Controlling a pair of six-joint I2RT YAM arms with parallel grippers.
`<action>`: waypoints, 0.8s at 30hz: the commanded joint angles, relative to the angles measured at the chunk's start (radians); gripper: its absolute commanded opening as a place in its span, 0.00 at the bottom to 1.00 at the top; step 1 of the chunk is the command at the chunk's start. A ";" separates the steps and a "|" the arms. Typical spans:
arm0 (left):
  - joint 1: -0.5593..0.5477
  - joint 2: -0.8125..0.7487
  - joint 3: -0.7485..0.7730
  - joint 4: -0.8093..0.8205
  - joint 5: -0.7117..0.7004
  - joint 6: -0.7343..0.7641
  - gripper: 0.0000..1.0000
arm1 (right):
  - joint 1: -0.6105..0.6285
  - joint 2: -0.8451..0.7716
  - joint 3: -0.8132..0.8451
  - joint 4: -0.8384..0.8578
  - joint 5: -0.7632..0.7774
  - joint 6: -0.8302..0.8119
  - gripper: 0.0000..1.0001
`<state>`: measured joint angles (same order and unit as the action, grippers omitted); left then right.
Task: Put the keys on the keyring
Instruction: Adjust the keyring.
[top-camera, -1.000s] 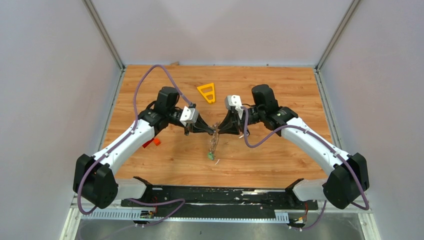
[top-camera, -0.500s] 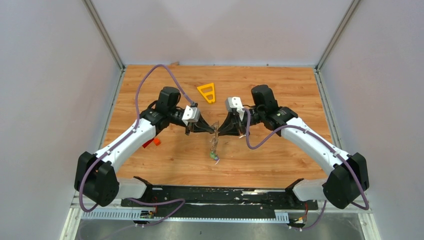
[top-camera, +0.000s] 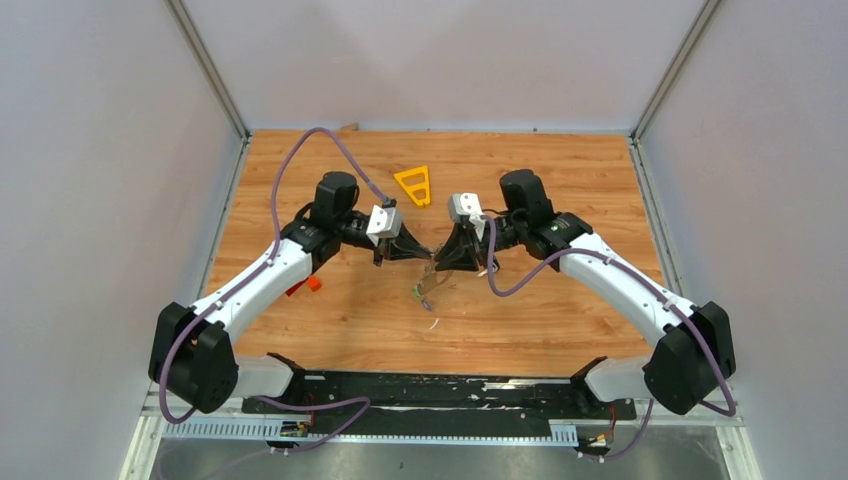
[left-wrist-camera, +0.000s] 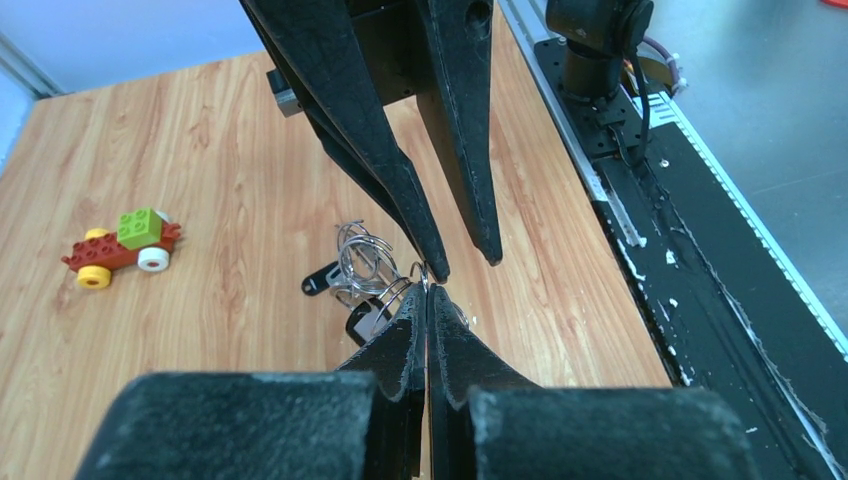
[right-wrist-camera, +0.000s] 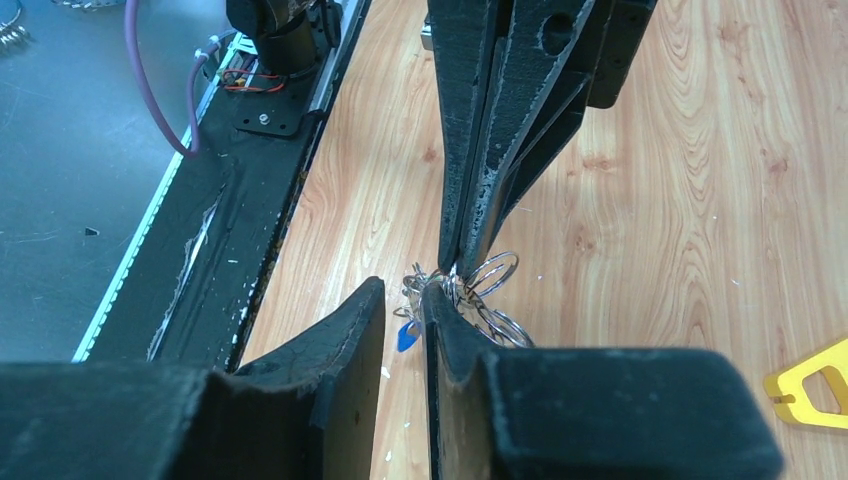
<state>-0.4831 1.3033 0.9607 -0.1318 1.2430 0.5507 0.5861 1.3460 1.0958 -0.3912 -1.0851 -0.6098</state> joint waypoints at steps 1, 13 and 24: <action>-0.005 -0.035 -0.007 0.044 0.012 -0.020 0.00 | 0.005 -0.013 0.022 0.042 0.010 0.005 0.21; -0.004 -0.028 0.009 0.047 0.003 -0.038 0.00 | -0.027 -0.028 0.066 -0.085 0.006 -0.107 0.23; -0.005 -0.033 -0.002 0.052 0.011 -0.043 0.00 | -0.027 -0.031 0.064 -0.055 0.038 -0.077 0.22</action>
<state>-0.4835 1.3033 0.9520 -0.1284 1.2255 0.5213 0.5613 1.3361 1.1271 -0.4751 -1.0546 -0.6899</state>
